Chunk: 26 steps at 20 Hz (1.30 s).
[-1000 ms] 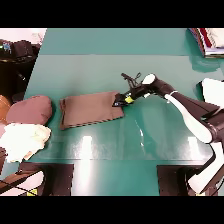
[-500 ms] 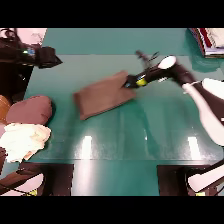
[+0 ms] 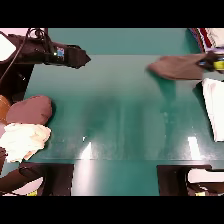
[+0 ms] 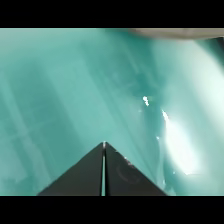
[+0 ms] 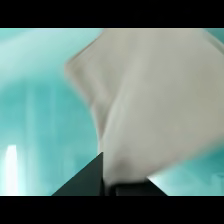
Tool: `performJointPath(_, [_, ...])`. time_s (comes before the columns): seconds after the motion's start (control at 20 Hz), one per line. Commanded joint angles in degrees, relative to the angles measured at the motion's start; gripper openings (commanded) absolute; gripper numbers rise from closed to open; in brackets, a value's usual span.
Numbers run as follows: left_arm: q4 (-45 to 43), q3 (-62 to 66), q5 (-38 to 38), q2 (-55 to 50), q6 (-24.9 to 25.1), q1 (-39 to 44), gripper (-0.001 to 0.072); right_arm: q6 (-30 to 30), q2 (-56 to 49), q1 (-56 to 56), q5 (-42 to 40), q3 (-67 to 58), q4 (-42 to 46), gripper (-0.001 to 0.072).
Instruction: Fold the shirts.
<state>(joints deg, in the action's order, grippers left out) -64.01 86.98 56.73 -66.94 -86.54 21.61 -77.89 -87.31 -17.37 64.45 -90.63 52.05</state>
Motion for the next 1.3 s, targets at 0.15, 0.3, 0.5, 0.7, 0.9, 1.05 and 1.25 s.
performJointPath(0.15, [0.0, 0.0, -2.7, 0.0, -0.3, 2.3, 0.0024, 0.0, 0.9, -14.4, -5.1, -0.8, 0.0, 0.0013])
performJointPath(0.3, [0.0, 0.0, -2.8, 0.0, -0.5, 2.3, 0.0025, 0.0, 0.9, -14.7, -6.1, -5.4, 0.0, 0.0013])
performJointPath(0.5, [0.0, 0.0, -2.7, 0.0, -0.5, 2.3, 0.0024, -0.1, 0.9, -14.8, -5.4, -15.5, 0.3, 0.0013])
performJointPath(0.7, [0.0, 0.0, -1.9, 0.0, -0.4, 2.3, 0.0025, -0.2, 0.9, -16.7, 2.2, -22.4, 0.7, 0.0013])
performJointPath(0.9, [0.0, 0.0, -1.2, 0.0, -0.4, 2.3, 0.0024, -1.6, 2.4, -20.8, 11.0, -20.7, 1.3, 0.0013])
performJointPath(1.05, [0.0, 0.0, -0.1, 0.0, 0.0, 2.3, 0.0025, -1.8, 7.0, -22.9, 13.8, -13.6, 10.7, 0.0013])
performJointPath(1.25, [0.0, 0.0, 0.0, 0.0, 0.0, 2.3, 0.0025, -1.8, 13.7, -25.9, 15.9, -1.4, 23.4, 0.0015])
